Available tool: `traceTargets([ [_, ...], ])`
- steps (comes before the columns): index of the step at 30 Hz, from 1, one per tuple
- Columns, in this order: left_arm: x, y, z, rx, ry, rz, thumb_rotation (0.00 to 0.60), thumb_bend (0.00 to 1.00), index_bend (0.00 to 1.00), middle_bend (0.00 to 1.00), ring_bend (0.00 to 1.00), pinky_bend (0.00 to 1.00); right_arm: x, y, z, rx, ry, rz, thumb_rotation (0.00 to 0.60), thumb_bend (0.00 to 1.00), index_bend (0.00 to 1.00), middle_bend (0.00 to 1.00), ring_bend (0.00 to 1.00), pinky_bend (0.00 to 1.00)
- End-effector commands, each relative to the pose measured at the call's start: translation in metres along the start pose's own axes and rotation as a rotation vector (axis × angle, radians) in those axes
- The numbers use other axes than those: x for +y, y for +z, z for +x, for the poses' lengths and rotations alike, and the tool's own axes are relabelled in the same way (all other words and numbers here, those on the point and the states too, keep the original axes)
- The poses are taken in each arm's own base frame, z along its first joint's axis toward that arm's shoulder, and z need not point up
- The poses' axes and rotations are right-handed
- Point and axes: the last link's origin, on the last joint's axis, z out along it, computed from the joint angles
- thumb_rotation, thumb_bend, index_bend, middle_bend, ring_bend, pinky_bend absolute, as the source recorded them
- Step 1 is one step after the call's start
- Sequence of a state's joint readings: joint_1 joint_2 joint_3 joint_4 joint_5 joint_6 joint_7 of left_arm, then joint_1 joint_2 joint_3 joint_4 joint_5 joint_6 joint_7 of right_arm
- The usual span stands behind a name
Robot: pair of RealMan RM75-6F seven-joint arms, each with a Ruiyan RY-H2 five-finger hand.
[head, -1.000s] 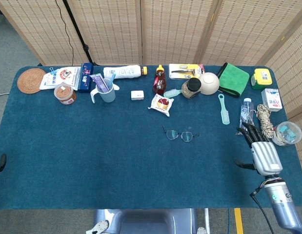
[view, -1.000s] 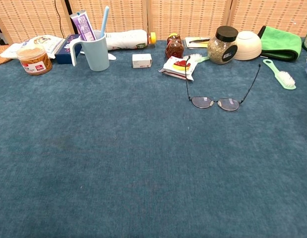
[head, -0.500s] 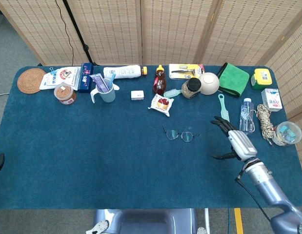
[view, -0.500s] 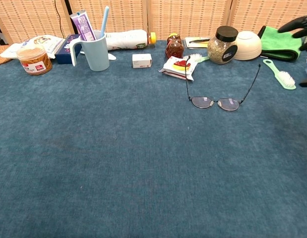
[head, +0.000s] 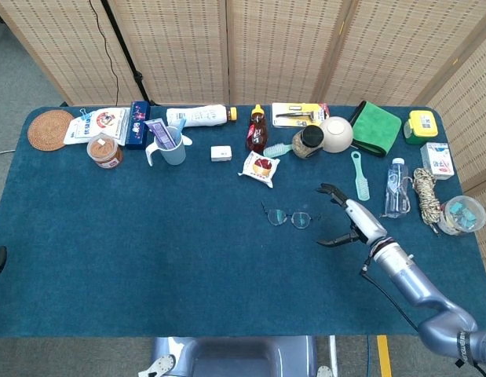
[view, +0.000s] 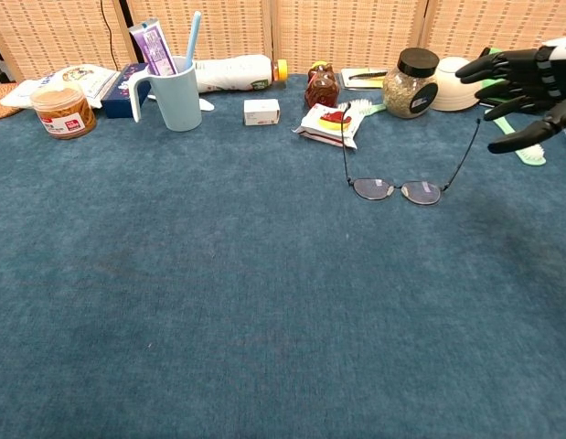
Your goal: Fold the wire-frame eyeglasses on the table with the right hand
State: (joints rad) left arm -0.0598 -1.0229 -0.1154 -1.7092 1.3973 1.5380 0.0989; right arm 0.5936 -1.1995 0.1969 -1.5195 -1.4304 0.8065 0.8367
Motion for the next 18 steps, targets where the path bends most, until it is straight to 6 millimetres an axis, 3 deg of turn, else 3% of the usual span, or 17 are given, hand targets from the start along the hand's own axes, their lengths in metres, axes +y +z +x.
traceTargets([
  [1, -0.001, 0.0, 0.0, 0.0, 0.003, 0.001, 0.6, 0.42, 0.0, 0.0, 0.0, 0.0, 0.002, 0.012, -0.005, -0.035, 0.045, 0.001, 0.6, 0.02, 0.1, 0.03, 0.01, 0.11],
  [9, -0.005, -0.001, 0.001, 0.0, 0.011, 0.016, 0.6, 0.42, 0.0, 0.0, 0.0, 0.0, 0.006, 0.026, -0.017, -0.092, 0.124, -0.006, 0.6, 0.02, 0.11, 0.03, 0.01, 0.11],
  [18, -0.006, -0.004, 0.002, 0.001, 0.01, 0.021, 0.6, 0.42, 0.0, 0.0, 0.0, 0.0, 0.008, 0.022, -0.027, -0.153, 0.164, 0.003, 0.6, 0.02, 0.12, 0.04, 0.03, 0.15],
])
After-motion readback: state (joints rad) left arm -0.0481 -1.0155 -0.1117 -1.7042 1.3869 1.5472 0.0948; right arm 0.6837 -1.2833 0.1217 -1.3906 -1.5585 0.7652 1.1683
